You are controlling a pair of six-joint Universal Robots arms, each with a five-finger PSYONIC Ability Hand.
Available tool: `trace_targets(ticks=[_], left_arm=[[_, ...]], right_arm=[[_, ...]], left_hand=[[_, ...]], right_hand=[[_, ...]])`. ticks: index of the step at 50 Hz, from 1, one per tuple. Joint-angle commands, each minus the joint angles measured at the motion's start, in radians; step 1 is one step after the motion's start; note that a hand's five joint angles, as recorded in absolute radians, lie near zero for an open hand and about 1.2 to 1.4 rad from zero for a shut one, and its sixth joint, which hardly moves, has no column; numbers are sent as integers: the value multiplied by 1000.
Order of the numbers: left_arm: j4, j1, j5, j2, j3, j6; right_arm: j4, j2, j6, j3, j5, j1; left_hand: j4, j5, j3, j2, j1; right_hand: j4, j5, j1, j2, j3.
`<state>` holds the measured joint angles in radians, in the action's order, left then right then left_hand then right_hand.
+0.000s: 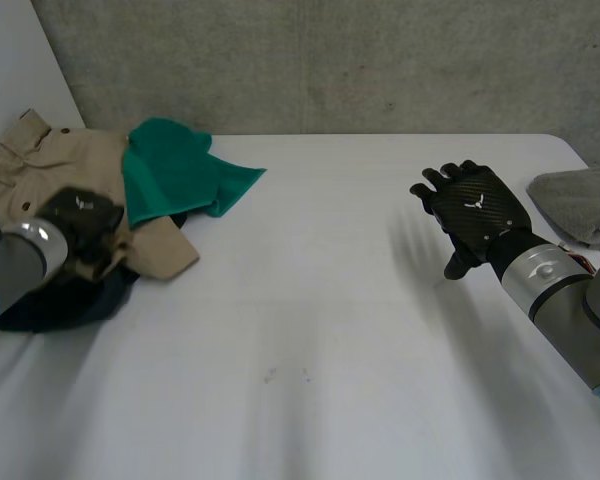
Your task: Fold the laundry.
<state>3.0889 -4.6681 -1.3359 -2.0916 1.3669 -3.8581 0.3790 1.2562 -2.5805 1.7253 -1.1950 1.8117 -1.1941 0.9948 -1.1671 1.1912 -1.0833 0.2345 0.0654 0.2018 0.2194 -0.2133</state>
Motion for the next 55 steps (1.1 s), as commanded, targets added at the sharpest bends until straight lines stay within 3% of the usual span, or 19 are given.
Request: trace_targets(ticks=[1, 7, 15, 16, 19, 20, 26, 34, 39, 47, 55], left_arm=[[218, 135, -71, 200, -14, 110], [284, 296, -69, 307, -14, 297], [289, 635, -34, 253, 23, 514], [292, 690, -26, 216, 27, 532], [274, 735, -28, 170, 15, 529], [263, 736, -29, 145, 24, 526], [221, 686, -34, 134, 27, 525], [175, 491, -37, 218, 61, 531], [111, 393, -43, 271, 128, 529], [22, 359, -126, 294, 265, 525], [91, 358, -143, 295, 402, 483]], right_arm=[[3, 5, -1, -4, -2, -5], [3, 12, -6, -19, -26, -6], [3, 17, -15, -47, -124, -6], [3, 17, -15, -55, -135, -8], [3, 15, -17, -69, -144, -8], [1, 15, -18, -78, -146, -9], [1, 17, -18, -95, -144, -34], [-41, 17, -13, -128, -130, -34], [-190, 15, -7, -153, -101, -6], [-425, 9, -13, -182, -38, 57], [-437, -14, 0, -182, -48, 136]], left_hand=[[-202, 227, -229, 205, -313], [-202, 227, -229, 205, -313], [-202, 227, -229, 205, -313], [-49, 73, -76, 51, -159], [922, -897, 895, -919, 811], [1006, -981, 979, -1003, 895], [1020, -995, 993, -1017, 909], [1004, -979, 977, -1001, 893], [975, -950, 948, -972, 864], [899, -874, 872, -896, 788], [825, -800, 798, -822, 714]], right_hand=[[-60, -65, -27, -45, 39], [-60, -65, -27, -45, 39], [-60, -65, -27, -45, 39], [-60, -65, -27, -45, 39], [-60, -65, -27, -45, 39], [-60, -65, -27, -45, 39], [-60, -65, -27, -45, 39], [-60, -65, -27, -45, 39], [-60, -65, -27, -45, 39], [-60, -65, -27, -45, 39], [-60, -65, -27, -45, 39]])
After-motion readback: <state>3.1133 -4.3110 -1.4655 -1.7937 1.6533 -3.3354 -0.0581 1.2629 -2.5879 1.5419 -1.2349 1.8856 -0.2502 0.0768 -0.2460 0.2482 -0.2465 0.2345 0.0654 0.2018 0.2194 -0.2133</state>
